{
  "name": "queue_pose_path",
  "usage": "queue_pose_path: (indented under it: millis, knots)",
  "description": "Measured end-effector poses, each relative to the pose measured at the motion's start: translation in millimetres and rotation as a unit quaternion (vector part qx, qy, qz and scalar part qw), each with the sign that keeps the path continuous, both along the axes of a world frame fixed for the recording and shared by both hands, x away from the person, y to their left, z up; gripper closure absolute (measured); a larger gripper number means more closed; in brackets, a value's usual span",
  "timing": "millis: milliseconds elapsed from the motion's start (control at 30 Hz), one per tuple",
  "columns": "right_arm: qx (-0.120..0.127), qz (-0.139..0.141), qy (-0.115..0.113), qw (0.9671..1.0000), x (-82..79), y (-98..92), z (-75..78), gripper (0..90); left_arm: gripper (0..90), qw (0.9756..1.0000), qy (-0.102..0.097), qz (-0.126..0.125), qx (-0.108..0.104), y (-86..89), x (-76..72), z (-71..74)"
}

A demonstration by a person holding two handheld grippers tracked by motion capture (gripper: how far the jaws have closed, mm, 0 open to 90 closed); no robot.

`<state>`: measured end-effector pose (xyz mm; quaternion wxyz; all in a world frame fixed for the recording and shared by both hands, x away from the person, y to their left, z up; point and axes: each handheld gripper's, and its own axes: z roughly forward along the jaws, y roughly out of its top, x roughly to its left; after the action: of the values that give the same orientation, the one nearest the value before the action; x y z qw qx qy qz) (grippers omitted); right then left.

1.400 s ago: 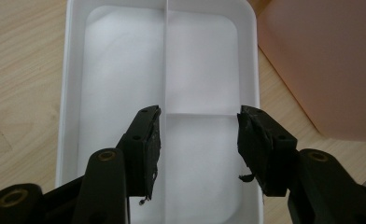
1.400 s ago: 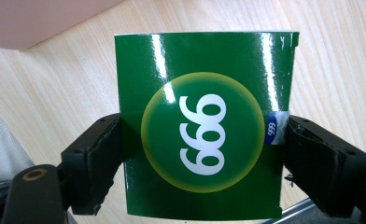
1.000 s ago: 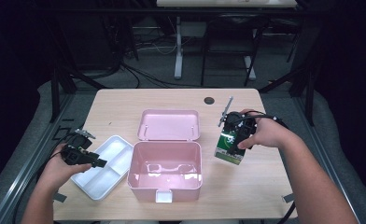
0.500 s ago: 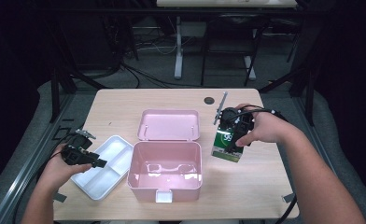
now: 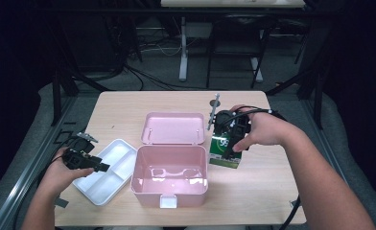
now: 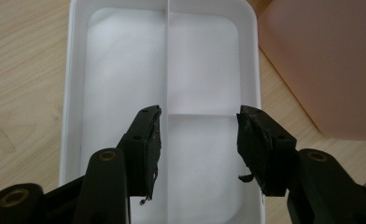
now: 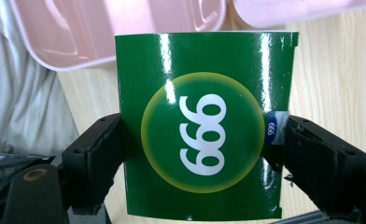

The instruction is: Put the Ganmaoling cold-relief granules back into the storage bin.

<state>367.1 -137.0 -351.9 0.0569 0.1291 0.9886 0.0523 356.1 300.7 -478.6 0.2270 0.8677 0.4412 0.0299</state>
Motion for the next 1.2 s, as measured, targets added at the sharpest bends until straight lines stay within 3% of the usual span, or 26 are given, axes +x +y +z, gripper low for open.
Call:
queue_pose_path:
  millis: [433, 1200]
  knots:
    - [0.01, 0.042, 0.011, 0.999, -15.8, 41.3, 7.2, 16.5, 49.5, 1.0, 0.001, -0.001, 0.0, -0.4, 0.2, -0.6]
    - [0.014, 0.075, 0.015, 0.997, -20.7, 80.1, 10.2, 16.5, 49.5, 1.0, -0.001, -0.001, -0.001, 0.3, 0.4, -0.1]
